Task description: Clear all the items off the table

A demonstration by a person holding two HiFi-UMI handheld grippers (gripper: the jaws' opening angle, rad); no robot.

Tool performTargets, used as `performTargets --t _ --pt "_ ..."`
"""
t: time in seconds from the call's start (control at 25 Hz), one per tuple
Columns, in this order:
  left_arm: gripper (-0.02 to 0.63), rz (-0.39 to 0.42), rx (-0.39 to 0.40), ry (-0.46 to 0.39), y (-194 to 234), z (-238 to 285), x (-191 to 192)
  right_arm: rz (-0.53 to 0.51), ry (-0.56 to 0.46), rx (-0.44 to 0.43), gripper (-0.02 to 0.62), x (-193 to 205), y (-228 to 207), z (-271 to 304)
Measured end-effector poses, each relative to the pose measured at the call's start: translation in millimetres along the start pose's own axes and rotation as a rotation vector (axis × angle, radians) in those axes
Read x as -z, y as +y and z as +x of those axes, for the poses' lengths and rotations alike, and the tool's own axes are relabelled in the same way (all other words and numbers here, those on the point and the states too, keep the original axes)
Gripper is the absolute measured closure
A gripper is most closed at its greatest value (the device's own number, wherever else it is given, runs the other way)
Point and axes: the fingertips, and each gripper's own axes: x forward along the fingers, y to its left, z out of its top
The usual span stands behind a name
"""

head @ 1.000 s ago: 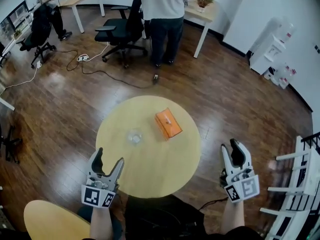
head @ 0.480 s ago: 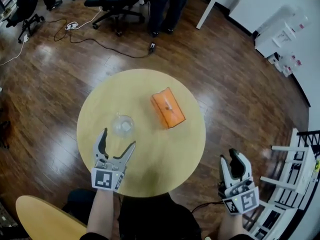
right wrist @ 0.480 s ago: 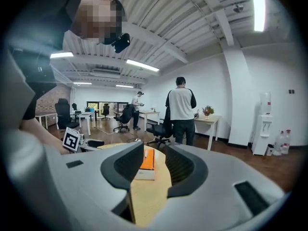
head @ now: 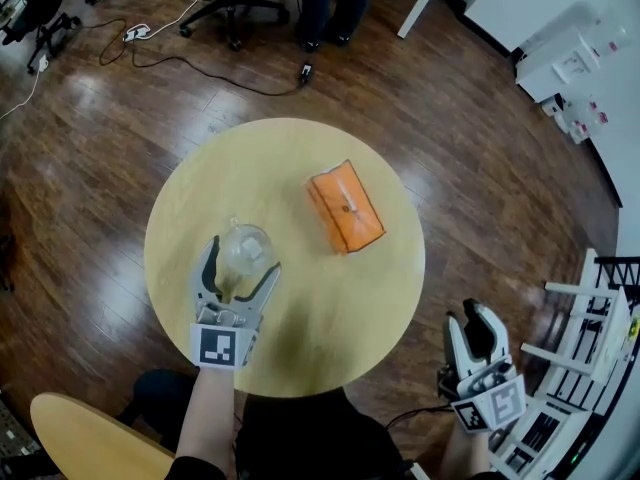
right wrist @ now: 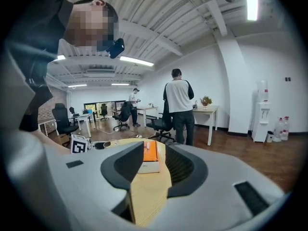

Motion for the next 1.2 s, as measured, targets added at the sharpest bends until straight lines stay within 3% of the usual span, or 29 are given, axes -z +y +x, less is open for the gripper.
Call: performTargets --t 0.24,0.48,0.92,1.2 --pt "0.142 0.007 0.009 -0.021 -6.0 15.2 0.3 0.077 0.008 0.039 0.449 9.1 -4.3 3.3" --pt "0.195 0.014 -0.002 -0.034 -2.7 22.6 0.5 0.113 0.015 0.041 0.449 18.8 -2.5 10.5" --pt "0.202 0.007 -0.006 -0.051 -1.7 28.1 2.0 0.109 0.02 0.033 0.449 25.3 -1.5 11.9" --pt "0.204 0.026 0.037 -0.045 -8.6 27.1 2.6 0.094 0.025 0.019 0.449 29.0 5.0 15.6"
